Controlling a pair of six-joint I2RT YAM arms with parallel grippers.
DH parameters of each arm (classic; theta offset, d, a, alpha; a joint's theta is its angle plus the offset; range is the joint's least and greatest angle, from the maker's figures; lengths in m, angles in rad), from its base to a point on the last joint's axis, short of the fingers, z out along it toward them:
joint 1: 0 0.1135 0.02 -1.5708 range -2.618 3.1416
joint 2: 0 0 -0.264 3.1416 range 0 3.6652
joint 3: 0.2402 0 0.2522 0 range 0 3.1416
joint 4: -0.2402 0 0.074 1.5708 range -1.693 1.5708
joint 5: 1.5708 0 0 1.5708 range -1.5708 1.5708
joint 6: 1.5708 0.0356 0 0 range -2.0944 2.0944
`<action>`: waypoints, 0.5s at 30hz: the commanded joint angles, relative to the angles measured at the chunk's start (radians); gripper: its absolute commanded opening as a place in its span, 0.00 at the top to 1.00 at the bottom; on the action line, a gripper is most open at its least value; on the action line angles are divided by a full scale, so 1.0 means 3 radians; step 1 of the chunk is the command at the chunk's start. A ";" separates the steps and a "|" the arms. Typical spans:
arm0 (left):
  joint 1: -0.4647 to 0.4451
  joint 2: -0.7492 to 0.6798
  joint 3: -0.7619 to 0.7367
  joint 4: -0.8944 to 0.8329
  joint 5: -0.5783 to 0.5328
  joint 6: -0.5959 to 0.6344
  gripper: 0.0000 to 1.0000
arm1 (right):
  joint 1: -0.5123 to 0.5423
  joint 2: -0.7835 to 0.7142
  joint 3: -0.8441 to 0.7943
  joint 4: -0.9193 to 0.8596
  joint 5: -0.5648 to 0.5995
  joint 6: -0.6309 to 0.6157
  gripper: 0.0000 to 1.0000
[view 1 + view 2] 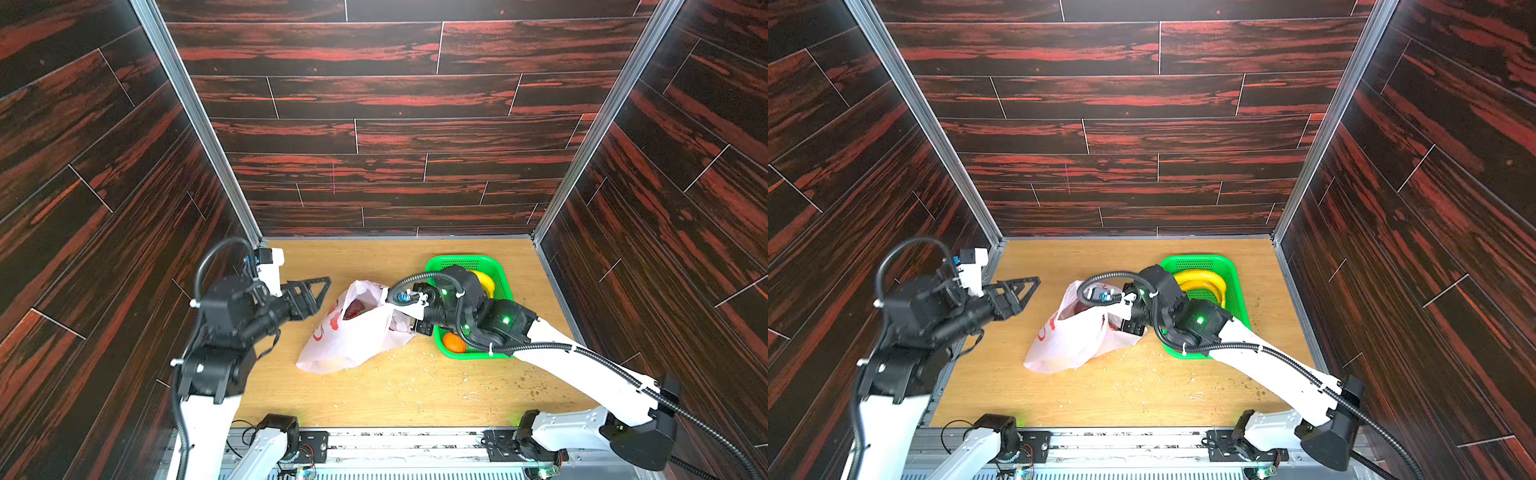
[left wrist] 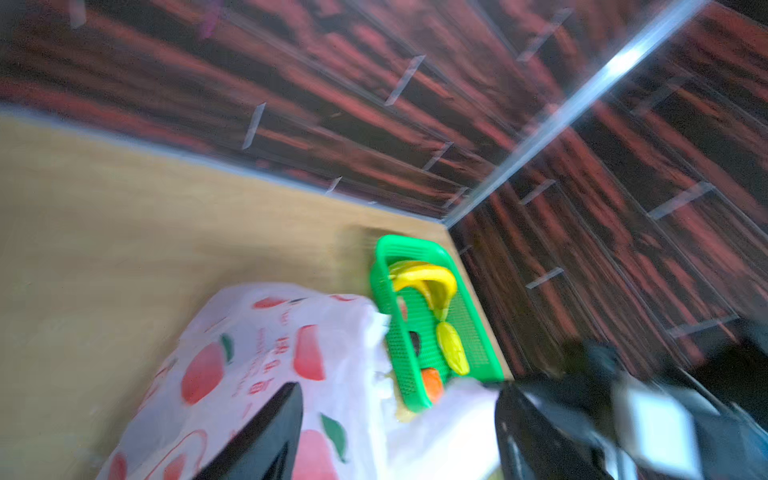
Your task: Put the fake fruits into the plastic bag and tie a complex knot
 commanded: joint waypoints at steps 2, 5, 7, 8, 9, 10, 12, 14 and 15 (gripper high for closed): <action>-0.0496 -0.0048 -0.0143 0.0162 -0.0123 0.0251 0.24 | -0.0016 0.0108 0.0213 -0.0149 -0.0094 0.0147 1.00; -0.0816 -0.0074 -0.0281 0.0213 -0.0258 0.0387 0.24 | -0.0035 0.0133 0.0292 -0.0172 -0.0131 0.0222 1.00; -0.0996 -0.0104 -0.0389 0.0291 -0.0315 0.0489 0.24 | -0.0051 0.0154 0.0370 -0.0213 -0.0180 0.0290 1.00; -0.1081 -0.0134 -0.0474 0.0399 -0.0312 0.0516 0.24 | -0.0051 0.0172 0.0415 -0.0248 -0.0206 0.0325 1.00; -0.1146 -0.0165 -0.0549 0.0518 -0.0321 0.0524 0.23 | -0.0052 0.0185 0.0454 -0.0283 -0.0224 0.0352 1.00; -0.1224 -0.0194 -0.0633 0.0653 -0.0348 0.0529 0.23 | -0.0051 0.0213 0.0508 -0.0325 -0.0232 0.0393 1.00; -0.1355 -0.0250 -0.0765 0.0850 -0.0466 0.0556 0.23 | -0.0050 0.0260 0.0581 -0.0396 -0.0228 0.0433 1.00; -0.1474 -0.0298 -0.0883 0.1028 -0.0592 0.0593 0.22 | -0.0056 0.0297 0.0631 -0.0441 -0.0212 0.0477 1.00; -0.1520 -0.0310 -0.0922 0.1095 -0.0637 0.0608 0.22 | -0.0056 0.0316 0.0655 -0.0461 -0.0207 0.0499 1.00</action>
